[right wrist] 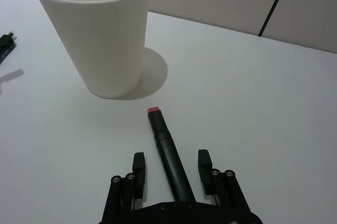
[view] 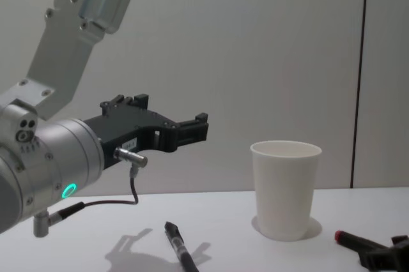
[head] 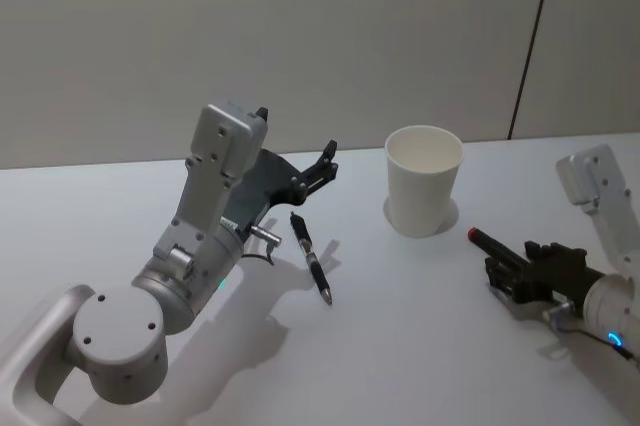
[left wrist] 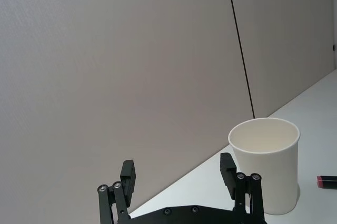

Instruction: Place the pen into the pen holder.

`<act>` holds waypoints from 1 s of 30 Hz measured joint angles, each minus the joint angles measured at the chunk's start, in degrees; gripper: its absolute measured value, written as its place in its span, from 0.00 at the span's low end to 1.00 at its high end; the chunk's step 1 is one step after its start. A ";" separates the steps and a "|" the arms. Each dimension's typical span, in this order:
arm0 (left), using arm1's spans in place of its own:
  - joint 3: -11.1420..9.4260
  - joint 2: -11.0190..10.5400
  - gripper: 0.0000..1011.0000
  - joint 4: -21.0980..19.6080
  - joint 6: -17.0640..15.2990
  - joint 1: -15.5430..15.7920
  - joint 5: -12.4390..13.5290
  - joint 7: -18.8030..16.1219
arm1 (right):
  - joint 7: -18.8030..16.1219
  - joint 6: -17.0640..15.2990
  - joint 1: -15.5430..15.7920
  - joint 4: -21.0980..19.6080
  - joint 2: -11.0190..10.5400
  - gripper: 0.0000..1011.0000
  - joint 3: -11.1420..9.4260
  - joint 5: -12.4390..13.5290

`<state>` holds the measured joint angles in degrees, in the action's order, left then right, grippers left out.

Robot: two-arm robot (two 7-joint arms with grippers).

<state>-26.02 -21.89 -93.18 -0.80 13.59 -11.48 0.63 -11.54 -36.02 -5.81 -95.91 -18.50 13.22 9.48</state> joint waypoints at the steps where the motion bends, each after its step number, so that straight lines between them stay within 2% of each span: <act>1: 0.00 0.00 0.99 0.00 0.00 0.00 0.00 0.00 | 0.05 0.23 0.00 0.04 0.05 0.61 0.00 -0.04; 12: 0.00 0.00 0.99 0.00 0.00 0.00 0.00 0.00 | 0.19 1.17 0.07 0.20 0.22 0.54 0.04 -0.18; 14: 0.00 0.00 0.99 0.00 0.00 0.00 0.00 0.00 | 0.20 1.31 0.07 0.21 0.24 0.48 0.06 -0.19; 20: 0.00 0.00 0.99 0.00 0.00 0.00 0.00 0.00 | 0.24 1.51 0.05 0.27 0.27 0.44 0.07 -0.19; 30: 0.00 0.00 0.99 0.00 0.00 0.00 0.00 0.00 | 0.27 1.69 0.04 0.32 0.31 0.21 0.07 -0.21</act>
<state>-26.02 -21.89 -93.18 -0.80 13.59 -11.48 0.63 -11.27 -34.33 -5.77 -95.59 -18.18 13.29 9.27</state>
